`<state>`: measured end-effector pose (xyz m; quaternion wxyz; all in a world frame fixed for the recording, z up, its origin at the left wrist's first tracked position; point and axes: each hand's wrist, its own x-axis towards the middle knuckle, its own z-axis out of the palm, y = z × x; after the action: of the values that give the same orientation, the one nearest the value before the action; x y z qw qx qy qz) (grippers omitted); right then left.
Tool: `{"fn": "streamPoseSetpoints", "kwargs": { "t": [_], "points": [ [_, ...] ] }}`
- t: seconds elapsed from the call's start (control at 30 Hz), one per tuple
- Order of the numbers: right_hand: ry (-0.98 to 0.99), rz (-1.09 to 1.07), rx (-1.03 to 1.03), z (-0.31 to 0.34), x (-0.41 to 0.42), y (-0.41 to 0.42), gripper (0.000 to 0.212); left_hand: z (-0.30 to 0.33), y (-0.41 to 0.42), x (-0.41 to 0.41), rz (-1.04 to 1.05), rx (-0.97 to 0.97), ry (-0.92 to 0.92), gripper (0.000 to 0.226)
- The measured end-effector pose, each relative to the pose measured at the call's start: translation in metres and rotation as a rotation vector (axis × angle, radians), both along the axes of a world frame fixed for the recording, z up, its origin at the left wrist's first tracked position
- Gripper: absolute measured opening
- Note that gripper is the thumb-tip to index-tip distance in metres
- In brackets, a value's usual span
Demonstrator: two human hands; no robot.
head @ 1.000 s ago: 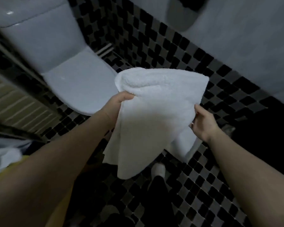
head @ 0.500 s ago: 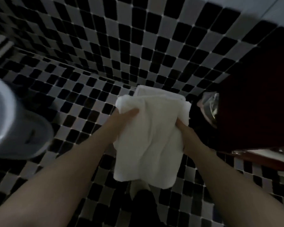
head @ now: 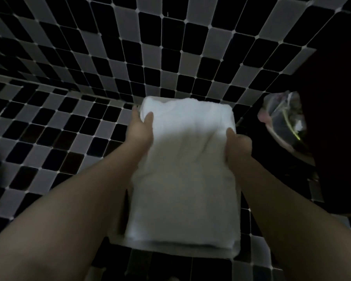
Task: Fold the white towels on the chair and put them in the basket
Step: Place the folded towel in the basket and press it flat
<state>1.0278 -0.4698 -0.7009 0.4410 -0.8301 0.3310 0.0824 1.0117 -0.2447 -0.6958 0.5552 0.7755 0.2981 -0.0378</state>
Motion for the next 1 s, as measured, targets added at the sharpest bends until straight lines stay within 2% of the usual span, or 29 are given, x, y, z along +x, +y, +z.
{"fn": "streamPoseSetpoints", "kwargs": {
  "t": [0.07,0.13,0.2,0.23,0.33,0.43,0.53,0.63,0.7,0.77,0.8,0.83,0.87,0.93,1.0],
  "points": [
    [0.041,0.156,-0.181,-0.010,-0.001,0.003,0.041,-0.018,0.004,0.000,-0.116,0.138,0.026,0.056],
    [0.010,0.386,-0.376,-0.028,-0.020,0.009,0.035,-0.036,0.001,-0.015,-0.353,0.323,0.039,0.051],
    [-0.030,0.572,-0.466,-0.050,-0.047,0.017,0.037,-0.056,-0.005,-0.039,-0.543,0.414,0.012,0.061],
    [-0.032,0.616,-0.505,-0.057,-0.059,0.021,0.042,-0.064,-0.009,-0.051,-0.570,0.427,0.003,0.067],
    [-0.016,0.575,-0.538,-0.063,-0.080,0.023,0.051,-0.076,-0.019,-0.077,-0.437,0.437,0.115,0.062],
    [0.071,0.531,-0.475,-0.060,-0.091,0.025,0.053,-0.078,-0.022,-0.089,-0.271,0.328,0.198,0.072],
    [0.213,0.447,-0.370,-0.057,-0.100,0.030,0.064,-0.069,-0.019,-0.093,-0.226,0.248,0.230,0.074],
    [0.188,0.392,-0.250,-0.049,-0.103,0.032,0.068,-0.055,-0.008,-0.086,-0.277,0.138,0.112,0.065],
    [0.166,0.517,-0.338,-0.045,-0.107,0.033,0.063,-0.049,-0.003,-0.086,-0.352,0.180,-0.016,0.055],
    [0.270,0.695,-0.573,-0.045,-0.119,0.031,0.062,-0.051,-0.002,-0.094,-0.415,0.290,0.014,0.051],
    [0.323,0.768,-0.678,-0.044,-0.126,0.029,0.063,-0.053,-0.005,-0.102,-0.469,0.370,0.107,0.052],
    [0.335,0.828,-0.749,-0.044,-0.132,0.027,0.064,-0.057,-0.008,-0.111,-0.500,0.466,0.196,0.055],
    [0.280,0.900,-0.794,-0.047,-0.137,0.025,0.065,-0.062,-0.010,-0.119,-0.519,0.613,0.190,0.057],
    [-0.026,1.052,-0.796,-0.055,-0.143,0.023,0.069,-0.072,-0.014,-0.128,-0.607,0.864,-0.018,0.058],
    [-0.125,1.207,-0.737,-0.063,-0.143,0.025,0.083,-0.085,-0.010,-0.132,-0.820,0.941,-0.168,0.059]
  ]
}}
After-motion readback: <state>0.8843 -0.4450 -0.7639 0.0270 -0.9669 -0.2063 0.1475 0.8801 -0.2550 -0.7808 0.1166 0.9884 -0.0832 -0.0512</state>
